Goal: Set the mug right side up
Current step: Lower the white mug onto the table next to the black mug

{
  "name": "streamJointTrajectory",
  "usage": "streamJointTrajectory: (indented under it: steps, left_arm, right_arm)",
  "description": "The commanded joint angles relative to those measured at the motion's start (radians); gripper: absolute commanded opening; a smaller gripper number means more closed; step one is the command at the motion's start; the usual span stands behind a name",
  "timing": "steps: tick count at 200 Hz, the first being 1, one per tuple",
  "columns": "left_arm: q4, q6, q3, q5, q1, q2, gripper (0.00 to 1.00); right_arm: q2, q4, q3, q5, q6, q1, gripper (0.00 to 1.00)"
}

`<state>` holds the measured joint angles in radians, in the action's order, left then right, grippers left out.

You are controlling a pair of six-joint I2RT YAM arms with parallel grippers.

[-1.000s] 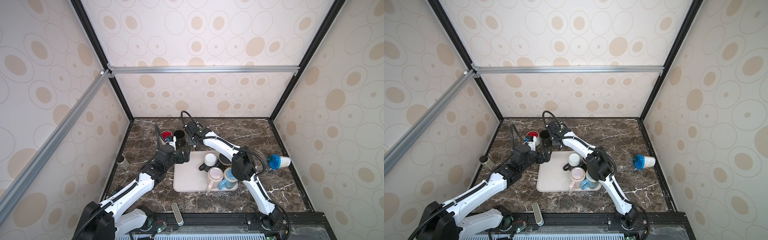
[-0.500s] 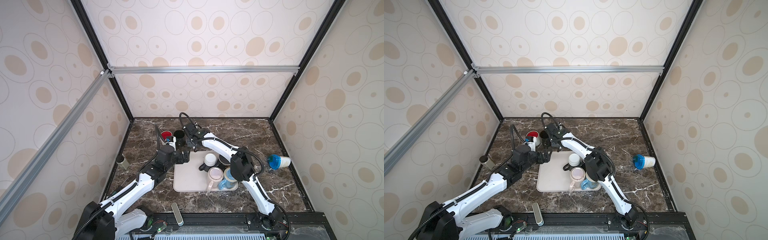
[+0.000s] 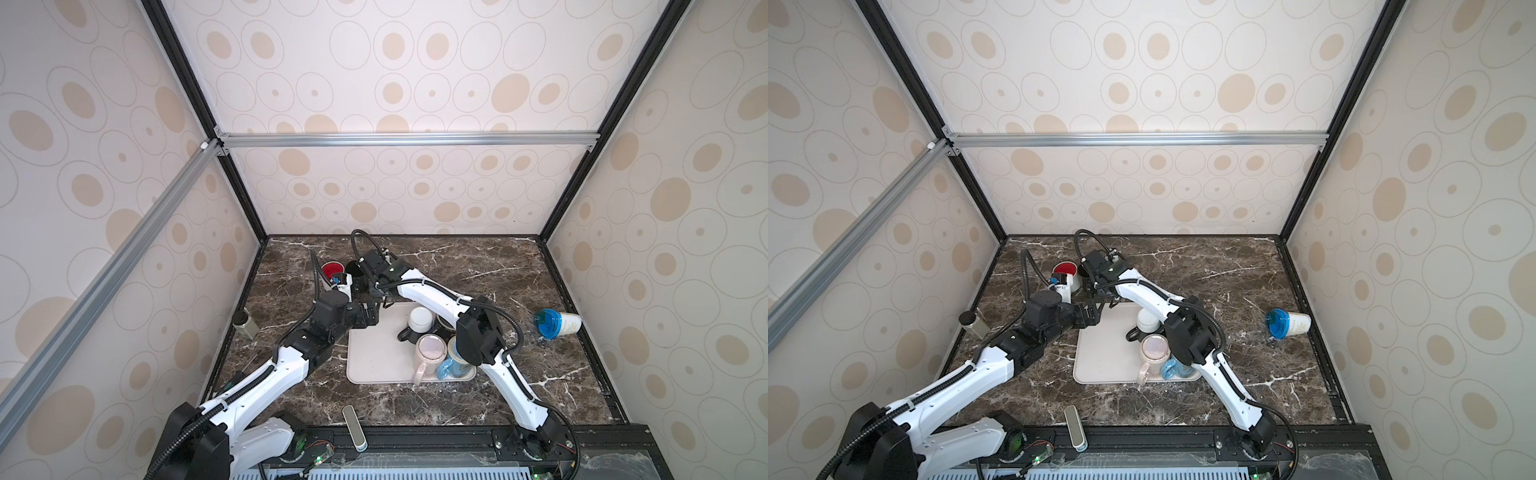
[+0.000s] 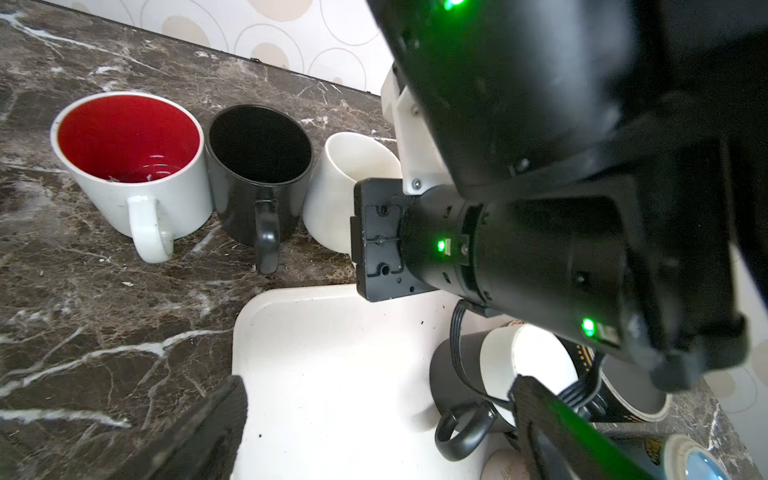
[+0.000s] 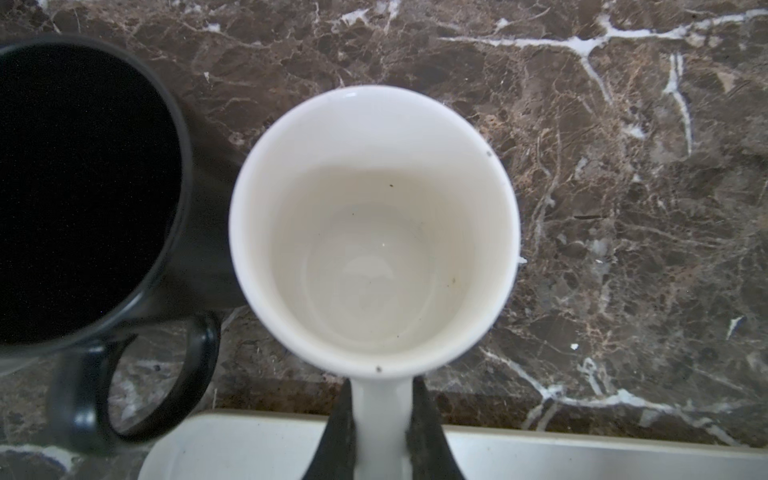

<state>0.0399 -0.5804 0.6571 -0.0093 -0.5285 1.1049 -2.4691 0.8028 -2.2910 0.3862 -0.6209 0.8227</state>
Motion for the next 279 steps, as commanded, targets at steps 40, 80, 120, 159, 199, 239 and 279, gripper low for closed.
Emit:
streamJointTrajectory:
  steps: [40,80,120,159,199,239,279]
  left_arm:
    - [0.009,-0.006,-0.001,-0.012,-0.001,-0.004,1.0]
    - [0.008,-0.006,-0.013,-0.02,-0.002,-0.008,1.0]
    - [0.003,-0.002,-0.02,-0.035,-0.001,-0.013,1.0]
    - [0.003,-0.002,-0.027,-0.04,0.001,-0.017,1.0]
    - [0.0,-0.002,-0.03,-0.043,0.001,-0.022,1.0]
    - [-0.001,-0.005,-0.038,-0.046,0.003,-0.032,1.0]
    - [-0.012,-0.001,-0.038,-0.058,0.004,-0.035,1.0]
  right_arm:
    - [-0.025,0.006,-0.03,0.013,-0.008,0.018,0.19]
    - [-0.037,0.003,-0.031,0.015,-0.005,0.017,0.22]
    - [-0.042,-0.003,-0.02,0.023,-0.008,0.018,0.23]
    - [-0.035,-0.016,-0.016,0.021,-0.013,0.018,0.25]
    - [-0.028,-0.032,-0.015,0.0,-0.009,0.018,0.27]
    - [-0.018,-0.046,0.016,-0.031,-0.008,0.018,0.27]
    - [-0.011,-0.036,0.02,-0.028,-0.008,0.017,0.27]
